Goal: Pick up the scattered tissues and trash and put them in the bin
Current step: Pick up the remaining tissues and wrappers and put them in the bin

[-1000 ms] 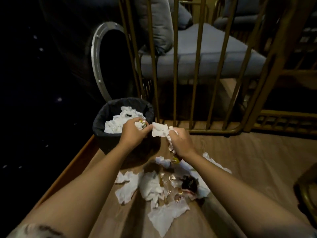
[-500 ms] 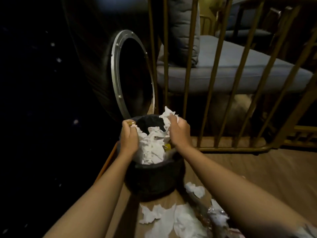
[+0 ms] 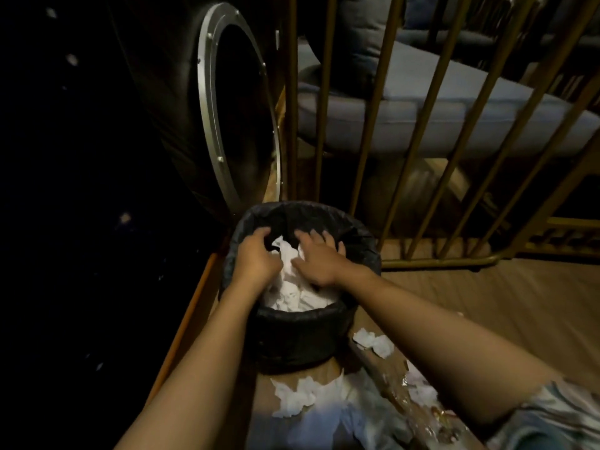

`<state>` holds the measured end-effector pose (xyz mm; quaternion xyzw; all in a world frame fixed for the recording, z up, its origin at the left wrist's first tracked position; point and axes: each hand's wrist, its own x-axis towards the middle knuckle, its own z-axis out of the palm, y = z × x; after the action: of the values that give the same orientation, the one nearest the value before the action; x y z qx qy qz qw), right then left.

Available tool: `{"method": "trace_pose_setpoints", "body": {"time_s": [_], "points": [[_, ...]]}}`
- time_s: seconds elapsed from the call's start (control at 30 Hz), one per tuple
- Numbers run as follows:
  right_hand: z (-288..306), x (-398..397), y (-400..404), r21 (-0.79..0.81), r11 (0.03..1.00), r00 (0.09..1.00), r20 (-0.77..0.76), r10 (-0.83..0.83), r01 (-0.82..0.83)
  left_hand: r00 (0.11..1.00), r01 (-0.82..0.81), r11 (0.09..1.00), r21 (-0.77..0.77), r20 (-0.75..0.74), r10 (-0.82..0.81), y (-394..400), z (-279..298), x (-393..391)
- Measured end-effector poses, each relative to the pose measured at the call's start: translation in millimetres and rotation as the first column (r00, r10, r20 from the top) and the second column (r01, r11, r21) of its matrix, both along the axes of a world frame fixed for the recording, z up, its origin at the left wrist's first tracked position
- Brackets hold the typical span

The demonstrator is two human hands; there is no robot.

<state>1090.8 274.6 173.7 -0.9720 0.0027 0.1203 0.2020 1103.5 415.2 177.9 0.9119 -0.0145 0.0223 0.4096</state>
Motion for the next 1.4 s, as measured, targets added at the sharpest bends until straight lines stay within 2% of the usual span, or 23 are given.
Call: {"method": "trace_pose_setpoints", "body": {"time_s": [0.13,0.23,0.33,0.47,0.57,0.7,0.83,0.93,1.0,1.1,1.2,1.27,1.33,1.4], "points": [[14,-15,-13,0.329,0.941,0.946,0.270,-0.179,0.084,0.953,0.009,0.991,-0.134,0.301,0.032,-10,10,-13],[15,-34,-31,0.431,0.900,0.817,0.498,-0.291,0.058,0.915,0.120,0.970,-0.212,0.402,-0.025,-28,13,-34],[11,-61,-51,0.521,0.851,0.668,0.610,-0.426,0.068,0.881,0.232,0.953,-0.196,0.458,-0.120,-52,13,-61],[1,-102,-78,0.734,0.671,0.564,0.513,-0.647,0.103,0.813,0.380,0.909,-0.169,0.530,-0.241,-76,7,-102],[-17,-129,-96,0.801,0.568,0.511,0.413,-0.754,0.191,0.730,0.527,0.847,-0.065,0.546,-0.412,-90,-6,-123],[-46,-165,-112,0.833,0.482,0.519,0.295,-0.802,0.271,0.628,0.692,0.721,0.030,0.468,-0.622,-105,-33,-140],[-79,-192,-116,0.846,0.387,0.515,0.161,-0.842,0.368,0.634,0.709,0.693,0.132,0.313,-0.708,-107,-84,-146],[-110,-204,-109,0.831,0.340,0.549,0.050,-0.834,0.440,0.713,0.642,0.737,0.210,0.188,-0.675,-97,-127,-149],[-134,-212,-100,0.767,0.419,0.603,0.054,-0.796,0.486,0.743,0.604,0.751,0.267,0.153,-0.652,-83,-150,-153],[-163,-227,-83,0.593,0.664,0.726,0.185,-0.663,0.455,0.755,0.577,0.752,0.318,0.143,-0.640,-56,-173,-166],[-184,-237,-68,0.328,0.889,0.857,0.301,-0.418,0.319,0.778,0.565,0.760,0.322,0.098,-0.620,-23,-188,-180],[-198,-242,-61,0.177,0.965,0.926,0.293,-0.239,0.193,0.772,0.571,0.721,0.391,0.041,-0.634,0,-201,-189],[-208,-245,-58,0.102,0.992,0.957,0.272,-0.103,0.078,0.775,0.580,0.686,0.438,-0.038,-0.631,17,-212,-198],[-216,-246,-55,0.044,0.999,0.966,0.257,-0.016,0.004,0.794,0.584,0.709,0.395,-0.096,-0.600,29,-223,-205]]}}
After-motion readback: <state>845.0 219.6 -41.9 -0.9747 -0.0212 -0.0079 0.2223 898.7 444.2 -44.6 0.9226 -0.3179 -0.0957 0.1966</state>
